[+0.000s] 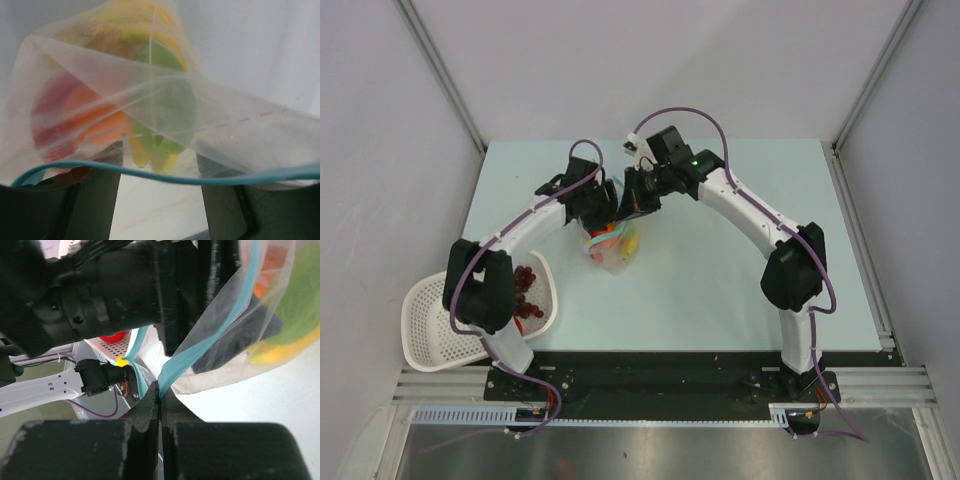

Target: Open the zip-top bag and remove the fake food

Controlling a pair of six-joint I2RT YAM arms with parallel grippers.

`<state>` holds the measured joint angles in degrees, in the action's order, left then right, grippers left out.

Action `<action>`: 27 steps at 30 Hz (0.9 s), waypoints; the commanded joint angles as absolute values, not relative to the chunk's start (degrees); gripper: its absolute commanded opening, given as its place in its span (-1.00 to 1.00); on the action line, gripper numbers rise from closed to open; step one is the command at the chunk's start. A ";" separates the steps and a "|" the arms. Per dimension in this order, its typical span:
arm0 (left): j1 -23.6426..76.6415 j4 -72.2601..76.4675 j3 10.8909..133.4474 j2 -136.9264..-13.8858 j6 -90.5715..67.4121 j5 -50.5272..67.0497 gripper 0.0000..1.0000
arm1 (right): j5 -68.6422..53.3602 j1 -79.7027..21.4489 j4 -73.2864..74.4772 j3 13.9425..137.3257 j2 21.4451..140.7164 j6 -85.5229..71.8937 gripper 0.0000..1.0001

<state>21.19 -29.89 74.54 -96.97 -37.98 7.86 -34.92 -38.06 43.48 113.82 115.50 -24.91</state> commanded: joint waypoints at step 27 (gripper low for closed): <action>23.91 -25.05 76.38 -99.41 -36.39 2.47 -0.52 | -35.60 -36.39 42.89 111.53 112.41 -24.35 -1.00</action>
<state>23.66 -25.36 76.25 -103.24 -38.89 5.67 -34.81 -36.80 43.40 111.44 115.39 -24.84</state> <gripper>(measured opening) 0.584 0.011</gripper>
